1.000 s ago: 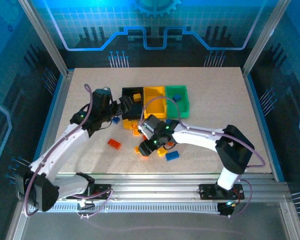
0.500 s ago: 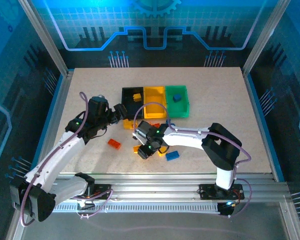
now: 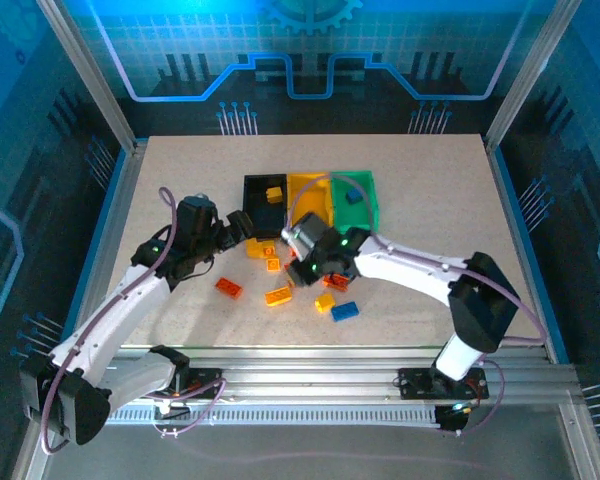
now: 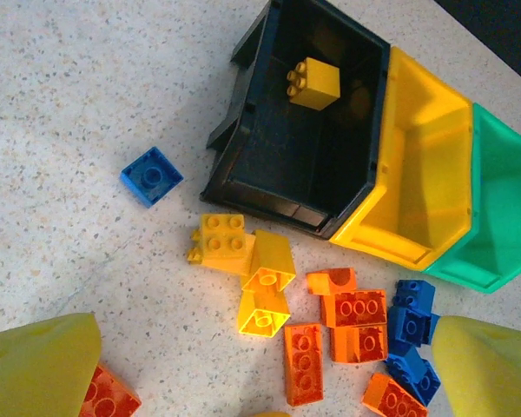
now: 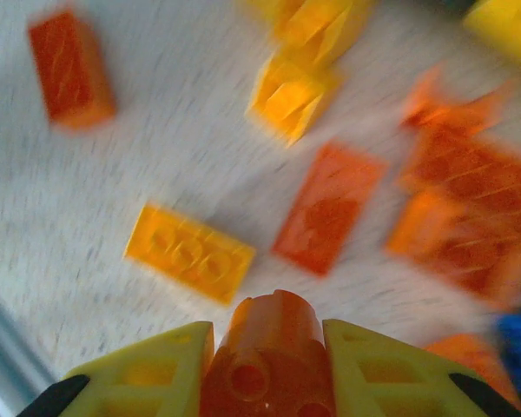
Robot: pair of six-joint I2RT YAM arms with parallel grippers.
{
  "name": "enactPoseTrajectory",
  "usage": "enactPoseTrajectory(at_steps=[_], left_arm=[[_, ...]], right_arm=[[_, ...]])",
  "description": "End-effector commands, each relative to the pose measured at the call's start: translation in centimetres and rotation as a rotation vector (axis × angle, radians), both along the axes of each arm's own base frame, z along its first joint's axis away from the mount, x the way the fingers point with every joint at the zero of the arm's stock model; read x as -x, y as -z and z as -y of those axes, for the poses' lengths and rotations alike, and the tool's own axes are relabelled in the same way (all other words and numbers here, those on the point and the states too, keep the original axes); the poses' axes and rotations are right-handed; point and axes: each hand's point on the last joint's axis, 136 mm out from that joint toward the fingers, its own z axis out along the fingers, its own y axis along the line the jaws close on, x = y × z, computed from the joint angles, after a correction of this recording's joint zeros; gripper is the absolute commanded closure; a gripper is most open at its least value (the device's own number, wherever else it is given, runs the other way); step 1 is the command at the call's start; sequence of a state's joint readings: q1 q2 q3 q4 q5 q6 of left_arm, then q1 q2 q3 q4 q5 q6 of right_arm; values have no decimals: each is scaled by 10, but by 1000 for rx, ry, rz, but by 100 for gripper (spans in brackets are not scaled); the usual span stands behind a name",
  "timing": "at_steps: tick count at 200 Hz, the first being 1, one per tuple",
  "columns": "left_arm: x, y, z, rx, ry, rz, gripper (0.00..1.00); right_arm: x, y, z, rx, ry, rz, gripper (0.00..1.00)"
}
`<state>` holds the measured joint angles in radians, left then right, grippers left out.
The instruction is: Sort the legos into containers by color
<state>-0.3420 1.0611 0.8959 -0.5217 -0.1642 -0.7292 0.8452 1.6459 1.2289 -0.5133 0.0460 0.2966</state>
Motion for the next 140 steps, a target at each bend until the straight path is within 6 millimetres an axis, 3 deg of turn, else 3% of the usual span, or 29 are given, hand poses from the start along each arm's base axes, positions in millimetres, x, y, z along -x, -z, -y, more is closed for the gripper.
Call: enactPoseTrajectory(at_steps=[1, 15, 35, 62, 82, 113, 140], left_arm=[[5, 4, -5, 21, -25, 1, 1], [9, 9, -4, 32, -22, -13, 1], [14, 18, -4, 51, -30, -38, 1], [23, 32, -2, 79, -33, -70, 1], [28, 40, -1, 86, -25, -102, 1], [32, 46, -2, 86, -30, -128, 1], [30, 44, 1, 94, -16, -122, 1]], right_arm=[[-65, -45, 29, -41, 213, 120, 68], [-101, -51, 42, -29, 314, 159, 68], [-146, -44, 57, 12, 412, 189, 67], [-188, -24, 60, 39, 462, 159, 67], [-202, -4, 51, 71, 450, 116, 65], [-208, 19, 40, 83, 432, 56, 62], [-208, 16, 36, 66, 436, 37, 39]])
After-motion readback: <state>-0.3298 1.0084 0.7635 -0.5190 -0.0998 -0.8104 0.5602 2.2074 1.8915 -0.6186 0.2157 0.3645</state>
